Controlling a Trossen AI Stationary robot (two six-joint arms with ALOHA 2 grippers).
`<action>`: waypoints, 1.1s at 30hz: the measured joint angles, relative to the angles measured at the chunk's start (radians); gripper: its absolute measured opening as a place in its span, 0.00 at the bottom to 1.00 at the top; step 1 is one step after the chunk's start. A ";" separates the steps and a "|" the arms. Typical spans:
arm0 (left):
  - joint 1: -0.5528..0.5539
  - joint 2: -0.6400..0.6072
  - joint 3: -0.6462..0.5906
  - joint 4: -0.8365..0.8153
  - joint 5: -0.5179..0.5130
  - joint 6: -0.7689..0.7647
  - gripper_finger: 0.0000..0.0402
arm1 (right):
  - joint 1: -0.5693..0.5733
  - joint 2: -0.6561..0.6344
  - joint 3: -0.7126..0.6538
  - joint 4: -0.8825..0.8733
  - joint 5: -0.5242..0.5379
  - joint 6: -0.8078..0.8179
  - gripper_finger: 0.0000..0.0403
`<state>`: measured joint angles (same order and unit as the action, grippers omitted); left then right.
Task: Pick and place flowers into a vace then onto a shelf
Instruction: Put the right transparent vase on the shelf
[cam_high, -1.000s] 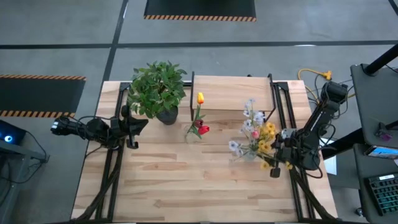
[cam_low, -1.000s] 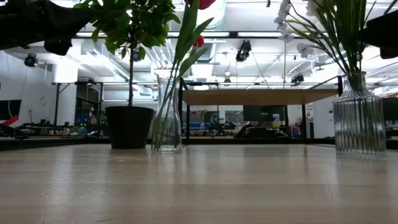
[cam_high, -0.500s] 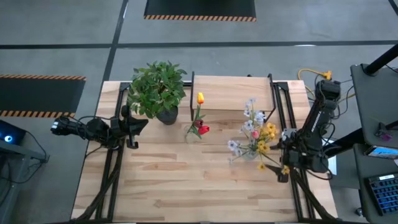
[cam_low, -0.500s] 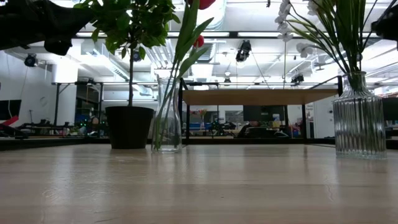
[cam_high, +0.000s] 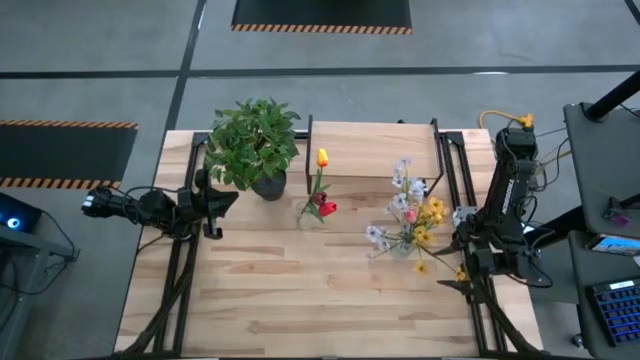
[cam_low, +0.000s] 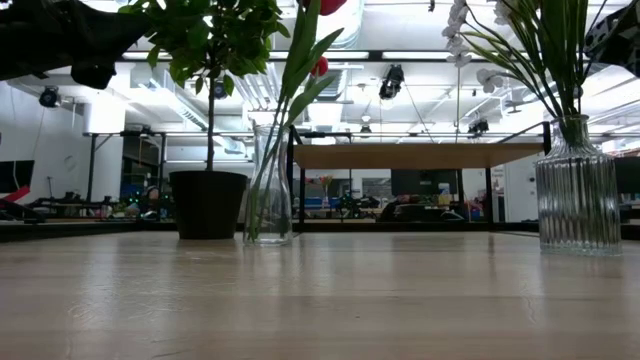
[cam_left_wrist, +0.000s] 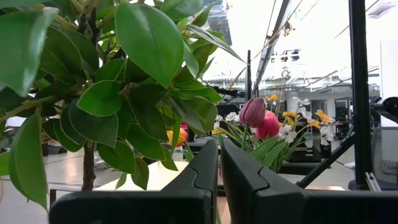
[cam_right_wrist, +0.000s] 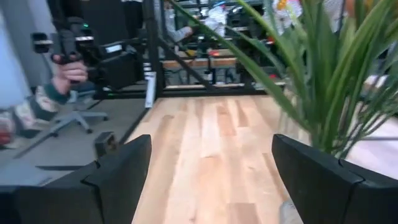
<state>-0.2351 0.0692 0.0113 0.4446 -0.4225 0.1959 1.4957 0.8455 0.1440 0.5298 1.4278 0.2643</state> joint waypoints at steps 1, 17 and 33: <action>0.000 0.000 0.000 0.000 0.000 0.000 0.01 | 0.009 0.000 0.000 -0.001 -0.004 0.017 0.80; 0.000 0.000 0.000 0.000 0.000 0.000 0.01 | 0.004 0.103 0.000 -0.097 -0.101 0.316 0.69; 0.000 0.000 0.000 0.000 0.000 0.000 0.01 | -0.153 0.284 0.028 -0.137 -0.117 0.435 0.66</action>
<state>-0.2348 0.0689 0.0113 0.4446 -0.4221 0.1959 1.3432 1.1293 0.1721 0.3925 1.3104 0.6993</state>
